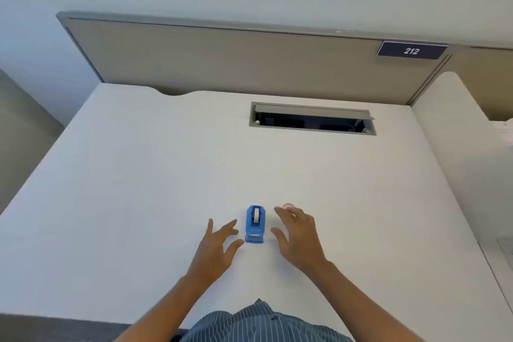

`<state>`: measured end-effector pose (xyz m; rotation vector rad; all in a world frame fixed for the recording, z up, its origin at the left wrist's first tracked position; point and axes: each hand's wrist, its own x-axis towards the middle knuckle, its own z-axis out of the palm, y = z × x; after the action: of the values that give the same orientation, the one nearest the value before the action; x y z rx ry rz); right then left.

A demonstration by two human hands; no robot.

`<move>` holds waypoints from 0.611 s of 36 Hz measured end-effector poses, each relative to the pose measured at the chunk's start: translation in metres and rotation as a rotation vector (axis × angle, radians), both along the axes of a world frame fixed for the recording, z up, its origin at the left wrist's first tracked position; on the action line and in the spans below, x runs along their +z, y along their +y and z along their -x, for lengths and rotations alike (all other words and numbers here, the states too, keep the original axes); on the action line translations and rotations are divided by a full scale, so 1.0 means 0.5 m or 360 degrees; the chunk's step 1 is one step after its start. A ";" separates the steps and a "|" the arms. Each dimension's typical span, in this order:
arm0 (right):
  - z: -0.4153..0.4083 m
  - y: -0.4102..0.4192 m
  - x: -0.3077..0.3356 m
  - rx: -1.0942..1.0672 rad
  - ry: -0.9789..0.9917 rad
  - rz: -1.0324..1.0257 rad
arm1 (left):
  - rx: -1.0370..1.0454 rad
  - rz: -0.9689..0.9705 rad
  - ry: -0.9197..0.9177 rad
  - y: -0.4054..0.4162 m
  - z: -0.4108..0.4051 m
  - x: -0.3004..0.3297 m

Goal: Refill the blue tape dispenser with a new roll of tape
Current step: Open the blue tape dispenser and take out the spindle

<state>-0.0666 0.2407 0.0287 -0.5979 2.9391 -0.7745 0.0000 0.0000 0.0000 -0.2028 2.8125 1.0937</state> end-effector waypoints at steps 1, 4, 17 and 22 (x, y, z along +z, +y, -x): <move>0.005 -0.008 -0.004 -0.0002 -0.0036 0.0060 | 0.0040 -0.0087 0.0055 0.001 0.006 -0.004; 0.012 -0.033 0.016 -0.0035 -0.0115 0.0106 | 0.0073 -0.0235 0.0054 0.010 0.022 0.013; 0.050 -0.089 0.014 0.0051 -0.0372 0.0163 | -0.0065 -0.0384 -0.0072 0.030 0.064 0.003; 0.056 -0.094 0.004 0.0055 -0.0437 0.0158 | -0.0102 -0.0388 -0.0059 0.039 0.083 -0.004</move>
<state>-0.0944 0.1938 0.0306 -0.5009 2.6477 -0.9216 -0.0415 0.0193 -0.0022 -0.1074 2.6030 1.3872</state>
